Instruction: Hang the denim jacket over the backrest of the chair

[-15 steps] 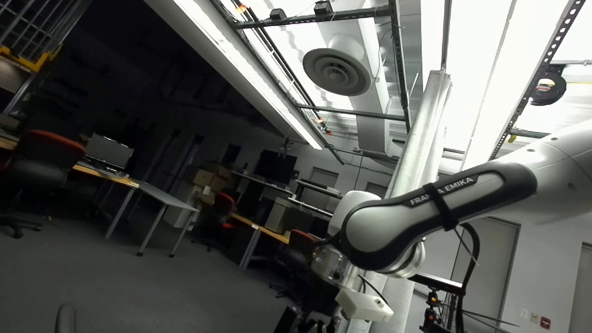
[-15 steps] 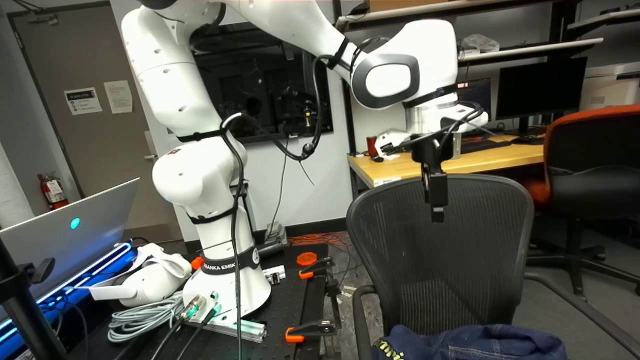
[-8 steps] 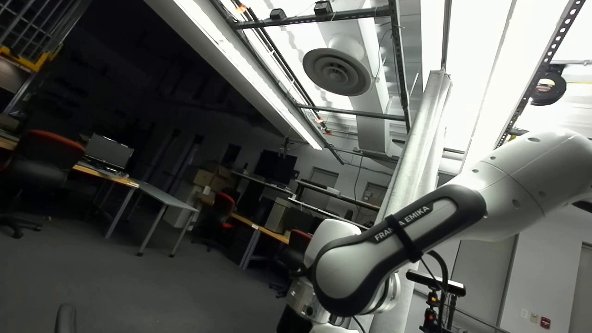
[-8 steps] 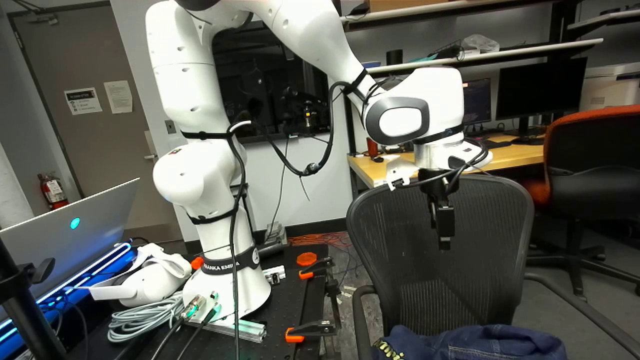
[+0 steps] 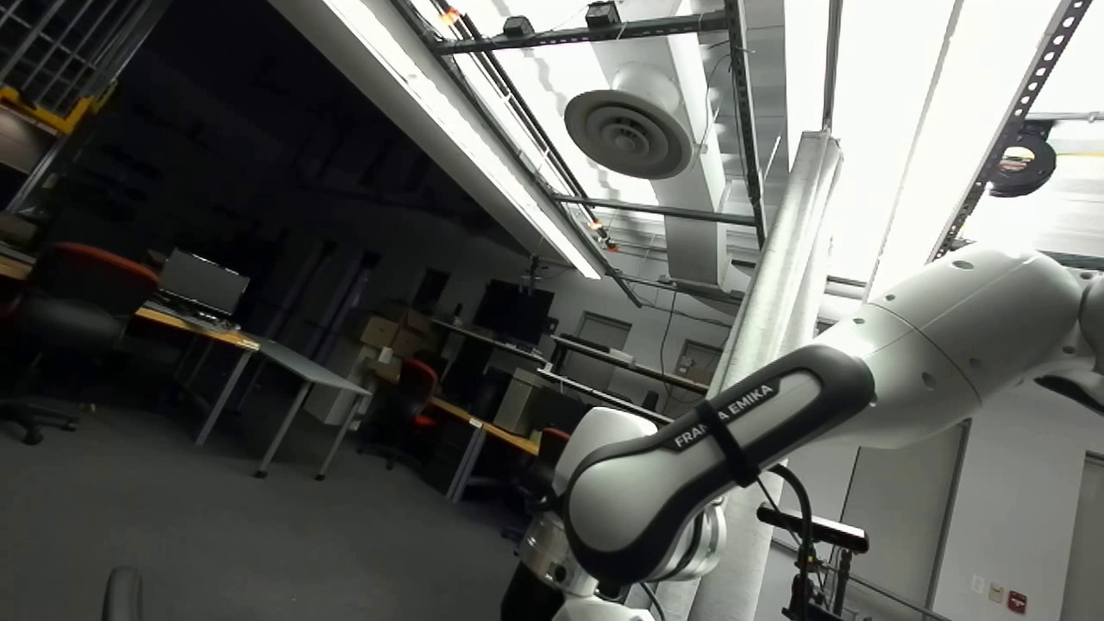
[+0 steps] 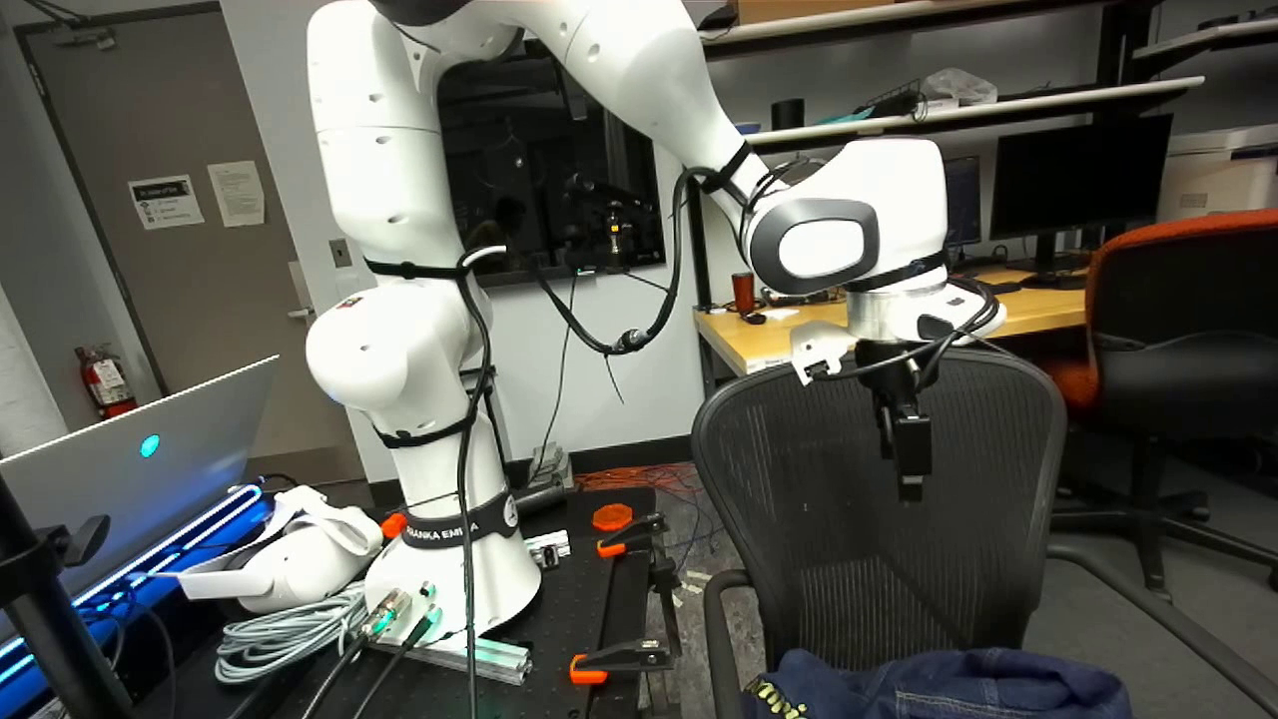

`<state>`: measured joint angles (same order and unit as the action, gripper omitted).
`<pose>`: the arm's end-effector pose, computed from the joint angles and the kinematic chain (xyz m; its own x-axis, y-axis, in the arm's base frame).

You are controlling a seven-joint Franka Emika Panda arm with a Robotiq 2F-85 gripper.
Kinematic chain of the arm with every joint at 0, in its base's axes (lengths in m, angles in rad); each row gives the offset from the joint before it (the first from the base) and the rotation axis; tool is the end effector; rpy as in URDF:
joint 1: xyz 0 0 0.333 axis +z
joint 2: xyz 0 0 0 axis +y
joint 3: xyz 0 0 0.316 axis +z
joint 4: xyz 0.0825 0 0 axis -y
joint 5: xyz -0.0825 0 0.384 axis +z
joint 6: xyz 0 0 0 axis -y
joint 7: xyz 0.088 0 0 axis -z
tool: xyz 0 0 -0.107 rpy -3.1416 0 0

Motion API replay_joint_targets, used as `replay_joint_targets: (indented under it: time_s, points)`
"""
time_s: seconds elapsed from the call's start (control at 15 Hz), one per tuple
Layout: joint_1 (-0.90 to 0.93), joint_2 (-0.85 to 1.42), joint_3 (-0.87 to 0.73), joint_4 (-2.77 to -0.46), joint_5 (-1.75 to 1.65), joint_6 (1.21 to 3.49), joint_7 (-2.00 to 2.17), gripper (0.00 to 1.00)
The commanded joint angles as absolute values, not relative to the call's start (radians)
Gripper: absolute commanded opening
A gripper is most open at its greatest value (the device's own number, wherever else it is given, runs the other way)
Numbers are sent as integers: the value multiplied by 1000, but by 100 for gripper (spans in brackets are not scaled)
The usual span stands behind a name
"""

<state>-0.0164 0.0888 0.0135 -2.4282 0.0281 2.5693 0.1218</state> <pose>0.4951 -0.0018 0.2749 0.9878 -0.1479 0.0495 -0.1468 -0.9889 -0.0238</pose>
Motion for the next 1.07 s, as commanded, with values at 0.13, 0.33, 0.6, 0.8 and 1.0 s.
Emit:
replay_joint_targets:
  time_s: [0.13, 0.33, 0.6, 0.8, 1.0]
  points:
    - [-9, 90, 6, -2426, 30, 2567, 120, 95]
    - [-9, 90, 6, -2426, 30, 2567, 120, 95]
    - [-4, 140, 1, -2421, 4, 2604, 148, 80]
    - [0, 197, -5, -2409, -13, 2630, 160, 80]
    - [14, 275, -21, -2388, -45, 2685, 192, 92]
